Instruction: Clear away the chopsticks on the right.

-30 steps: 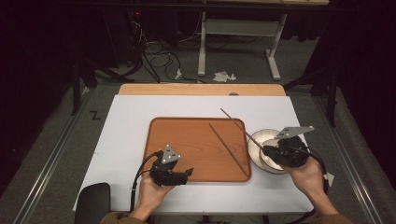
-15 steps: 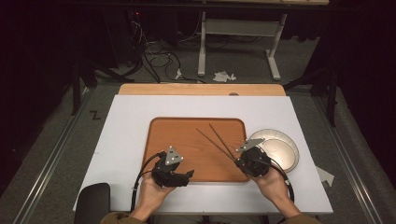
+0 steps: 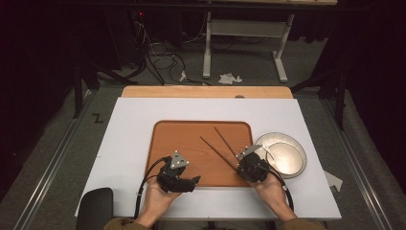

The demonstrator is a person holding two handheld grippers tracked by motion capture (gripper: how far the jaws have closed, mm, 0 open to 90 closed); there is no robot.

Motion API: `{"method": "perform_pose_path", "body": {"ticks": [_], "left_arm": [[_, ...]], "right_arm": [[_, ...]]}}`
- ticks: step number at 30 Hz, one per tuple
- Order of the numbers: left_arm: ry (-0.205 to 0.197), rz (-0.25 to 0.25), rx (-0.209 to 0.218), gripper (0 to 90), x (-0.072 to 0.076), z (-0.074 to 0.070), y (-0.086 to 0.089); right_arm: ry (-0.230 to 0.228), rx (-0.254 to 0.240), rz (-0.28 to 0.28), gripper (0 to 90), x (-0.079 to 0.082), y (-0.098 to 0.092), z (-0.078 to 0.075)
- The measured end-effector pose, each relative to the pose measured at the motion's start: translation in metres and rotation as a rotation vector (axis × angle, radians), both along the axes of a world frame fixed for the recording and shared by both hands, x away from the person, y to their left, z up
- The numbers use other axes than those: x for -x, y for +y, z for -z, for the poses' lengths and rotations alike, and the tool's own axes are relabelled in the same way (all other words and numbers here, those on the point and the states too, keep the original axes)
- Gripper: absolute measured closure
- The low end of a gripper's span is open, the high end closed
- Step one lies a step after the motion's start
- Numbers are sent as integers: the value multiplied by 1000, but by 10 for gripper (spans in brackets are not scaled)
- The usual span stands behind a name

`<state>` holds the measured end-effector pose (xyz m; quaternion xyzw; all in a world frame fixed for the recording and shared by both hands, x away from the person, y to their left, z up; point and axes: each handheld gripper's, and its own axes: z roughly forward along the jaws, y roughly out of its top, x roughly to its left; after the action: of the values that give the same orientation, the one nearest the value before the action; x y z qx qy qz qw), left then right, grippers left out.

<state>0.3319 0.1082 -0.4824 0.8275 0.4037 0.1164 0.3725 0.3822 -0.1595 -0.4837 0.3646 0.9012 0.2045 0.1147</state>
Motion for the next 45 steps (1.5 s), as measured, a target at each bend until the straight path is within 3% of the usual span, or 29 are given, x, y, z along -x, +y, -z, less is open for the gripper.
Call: {"method": "perform_pose_path", "body": {"ticks": [11,13,15,21,25,29,32,37,45], "left_arm": [[0,16,-7,306,3,1,-3],[4,20,-11,306,2,2,-3],[6,26,-11,307,3,1,-4],[4,22,2,307,3,0,-1],[1,12,13,307,3,-1,0],[3,10,13,307,3,0,-1],[1,6,11,306,3,0,-1],[2,10,13,306,2,-1,0],[5,9,17,306,3,-1,0]], "right_arm": [[-20,-5,-6,826,3,3,3],[-28,18,-16,801,4,4,3],[-45,40,-37,786,6,6,2],[-95,40,-44,752,10,10,-1],[-113,-17,-72,803,13,14,-4],[-70,-57,-107,865,12,18,0],[-48,-32,-86,883,8,18,5],[-41,-44,4,891,0,7,6],[-61,-38,32,878,-3,2,7]]}}
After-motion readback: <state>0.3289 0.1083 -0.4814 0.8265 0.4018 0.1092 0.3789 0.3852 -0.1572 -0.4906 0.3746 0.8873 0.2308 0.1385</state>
